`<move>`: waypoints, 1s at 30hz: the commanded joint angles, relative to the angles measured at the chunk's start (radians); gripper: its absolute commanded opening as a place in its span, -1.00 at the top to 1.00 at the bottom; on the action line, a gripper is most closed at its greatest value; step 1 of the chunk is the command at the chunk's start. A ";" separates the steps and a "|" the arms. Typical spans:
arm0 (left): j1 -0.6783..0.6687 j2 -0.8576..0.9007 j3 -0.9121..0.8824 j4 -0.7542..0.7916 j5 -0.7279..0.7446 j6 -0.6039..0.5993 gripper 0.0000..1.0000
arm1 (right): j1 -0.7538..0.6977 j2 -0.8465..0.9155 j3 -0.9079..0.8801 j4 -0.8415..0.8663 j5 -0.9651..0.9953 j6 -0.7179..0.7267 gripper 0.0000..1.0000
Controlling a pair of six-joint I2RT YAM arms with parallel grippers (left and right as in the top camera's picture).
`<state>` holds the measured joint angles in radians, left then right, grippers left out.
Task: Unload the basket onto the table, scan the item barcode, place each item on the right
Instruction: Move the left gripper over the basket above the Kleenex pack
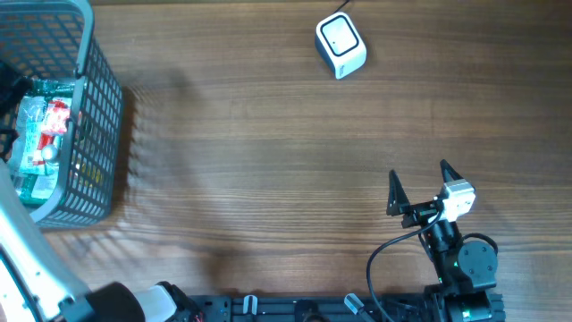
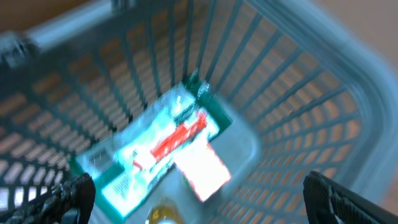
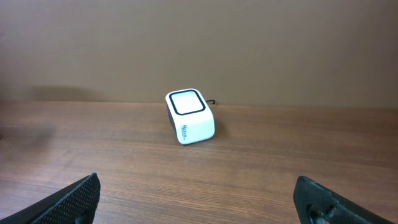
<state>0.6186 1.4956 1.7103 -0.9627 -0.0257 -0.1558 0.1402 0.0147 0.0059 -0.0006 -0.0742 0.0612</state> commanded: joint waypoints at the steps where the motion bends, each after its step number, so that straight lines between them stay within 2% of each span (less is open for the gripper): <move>1: 0.026 0.060 0.008 -0.046 -0.021 -0.047 -1.00 | -0.005 -0.004 -0.001 0.003 -0.002 -0.008 -0.99; 11: 0.057 0.127 0.008 -0.093 -0.029 -0.061 -1.00 | -0.005 -0.004 -0.001 0.003 -0.002 -0.008 -0.99; 30: 0.057 0.137 0.008 -0.105 -0.029 -0.061 -1.00 | -0.005 -0.004 -0.001 0.003 -0.001 -0.009 -0.99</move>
<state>0.6701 1.6207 1.7103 -1.0634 -0.0406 -0.2008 0.1402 0.0147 0.0059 -0.0002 -0.0742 0.0616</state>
